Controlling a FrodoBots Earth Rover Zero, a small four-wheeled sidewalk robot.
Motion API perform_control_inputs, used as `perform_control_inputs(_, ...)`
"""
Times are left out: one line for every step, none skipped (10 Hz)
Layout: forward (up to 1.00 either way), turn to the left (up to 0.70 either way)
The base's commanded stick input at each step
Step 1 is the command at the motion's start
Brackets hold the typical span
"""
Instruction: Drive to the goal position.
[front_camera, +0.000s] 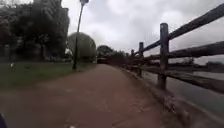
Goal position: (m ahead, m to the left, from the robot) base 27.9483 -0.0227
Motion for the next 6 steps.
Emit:
perform_control_inputs(0.85,0.03)
perform_control_inputs(0.85,0.13)
perform_control_inputs(0.85,0.15)
perform_control_inputs(0.85,0.13)
perform_control_inputs(0.85,0.07)
perform_control_inputs(0.85,-0.24)
